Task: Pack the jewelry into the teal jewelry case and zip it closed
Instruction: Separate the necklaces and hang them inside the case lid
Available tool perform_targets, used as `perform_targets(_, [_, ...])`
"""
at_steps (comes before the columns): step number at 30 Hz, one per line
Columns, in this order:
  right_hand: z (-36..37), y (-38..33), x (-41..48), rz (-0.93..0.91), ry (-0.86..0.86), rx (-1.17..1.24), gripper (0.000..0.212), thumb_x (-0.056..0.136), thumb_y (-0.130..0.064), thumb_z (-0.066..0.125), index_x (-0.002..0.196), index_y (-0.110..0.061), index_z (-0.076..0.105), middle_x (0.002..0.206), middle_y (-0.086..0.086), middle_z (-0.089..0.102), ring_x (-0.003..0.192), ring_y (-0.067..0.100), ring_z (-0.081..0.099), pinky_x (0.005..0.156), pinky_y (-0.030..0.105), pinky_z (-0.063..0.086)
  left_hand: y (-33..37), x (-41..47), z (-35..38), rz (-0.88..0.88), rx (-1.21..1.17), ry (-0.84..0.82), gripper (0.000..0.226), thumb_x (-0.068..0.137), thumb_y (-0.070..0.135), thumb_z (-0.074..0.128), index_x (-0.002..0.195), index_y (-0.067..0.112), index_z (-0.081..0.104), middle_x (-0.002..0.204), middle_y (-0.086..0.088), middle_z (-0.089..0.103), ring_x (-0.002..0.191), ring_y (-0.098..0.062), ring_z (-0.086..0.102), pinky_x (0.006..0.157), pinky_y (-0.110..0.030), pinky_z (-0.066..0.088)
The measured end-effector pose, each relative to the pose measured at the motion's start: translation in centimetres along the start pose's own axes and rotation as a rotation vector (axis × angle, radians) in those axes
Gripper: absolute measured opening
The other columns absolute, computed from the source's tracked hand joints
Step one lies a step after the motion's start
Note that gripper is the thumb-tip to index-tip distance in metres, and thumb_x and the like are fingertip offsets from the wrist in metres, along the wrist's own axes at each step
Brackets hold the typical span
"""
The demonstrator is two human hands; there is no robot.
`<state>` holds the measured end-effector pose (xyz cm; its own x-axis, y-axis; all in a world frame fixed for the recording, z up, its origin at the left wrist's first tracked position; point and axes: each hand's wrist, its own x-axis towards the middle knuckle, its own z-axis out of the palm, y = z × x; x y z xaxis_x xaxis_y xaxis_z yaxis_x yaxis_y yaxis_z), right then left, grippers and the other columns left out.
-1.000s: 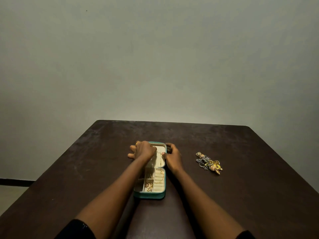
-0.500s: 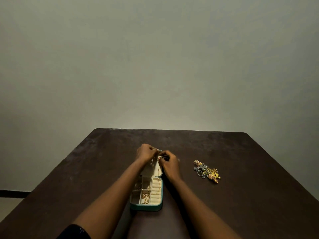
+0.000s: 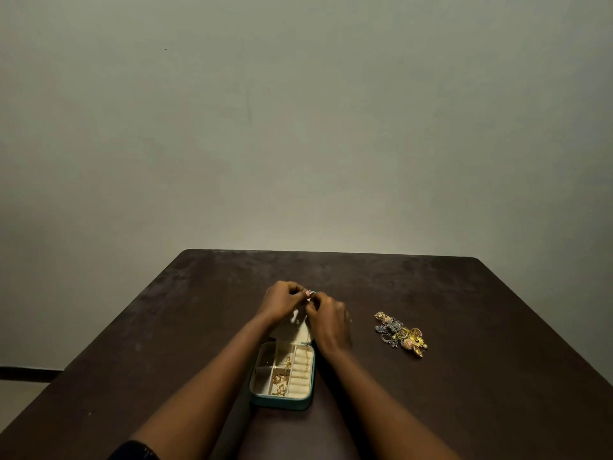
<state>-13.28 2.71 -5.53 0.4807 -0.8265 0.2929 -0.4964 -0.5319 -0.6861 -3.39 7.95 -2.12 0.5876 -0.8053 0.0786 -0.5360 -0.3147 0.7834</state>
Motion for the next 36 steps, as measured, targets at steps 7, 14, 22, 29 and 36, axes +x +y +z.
perform_targets(7, [-0.7,-0.3,0.2,-0.024,-0.043,-0.111,0.023,0.095,-0.030,0.043,0.111,-0.014,0.046,0.101,0.018,0.064,0.098,0.037,0.061,0.072,0.036,0.043,-0.4,0.2,0.0,0.002,0.038,0.004,0.018,0.092,0.023,0.057,0.100,0.013,0.069,0.095,-0.002,0.069,0.081,-0.007,0.060,0.073,-0.020,0.044])
perform_targets(14, [-1.2,0.5,1.2,0.064,-0.008,0.388,0.014,0.082,-0.020,0.058,0.073,-0.009,0.057,0.069,0.003,0.061,0.065,0.012,0.050,0.060,0.028,0.040,-0.4,-0.1,-0.1,0.011,-0.012,0.051,0.019,0.093,0.022,0.054,0.099,0.012,0.069,0.086,-0.001,0.067,0.077,-0.009,0.059,0.064,-0.018,0.043])
perform_targets(22, [-2.9,-0.5,1.7,0.003,0.015,0.583,0.017,0.082,-0.004,0.059,0.067,-0.010,0.056,0.058,-0.005,0.049,0.048,-0.004,0.041,0.048,0.010,0.032,0.9,-0.8,-0.8,0.084,-0.146,0.098,0.014,0.091,0.022,0.057,0.094,0.016,0.069,0.086,0.002,0.067,0.077,-0.007,0.059,0.065,-0.019,0.046])
perform_targets(29, [-3.6,-1.1,1.2,-0.061,0.009,0.548,0.021,0.082,-0.003,0.060,0.067,-0.014,0.052,0.059,-0.006,0.049,0.049,-0.004,0.042,0.051,0.010,0.034,0.9,-1.7,-1.2,0.079,-0.124,0.098,0.014,0.090,0.022,0.059,0.094,0.014,0.070,0.094,-0.006,0.072,0.081,-0.012,0.062,0.074,-0.028,0.049])
perform_targets(36, [-4.1,-1.3,0.8,-0.144,0.003,0.464,0.014,0.083,-0.004,0.062,0.072,-0.011,0.056,0.067,0.002,0.055,0.060,0.004,0.045,0.055,0.008,0.037,1.0,-2.6,-1.1,0.110,0.022,0.104,0.020,0.092,0.024,0.057,0.104,0.012,0.069,0.100,-0.005,0.071,0.086,-0.012,0.063,0.075,-0.023,0.050])
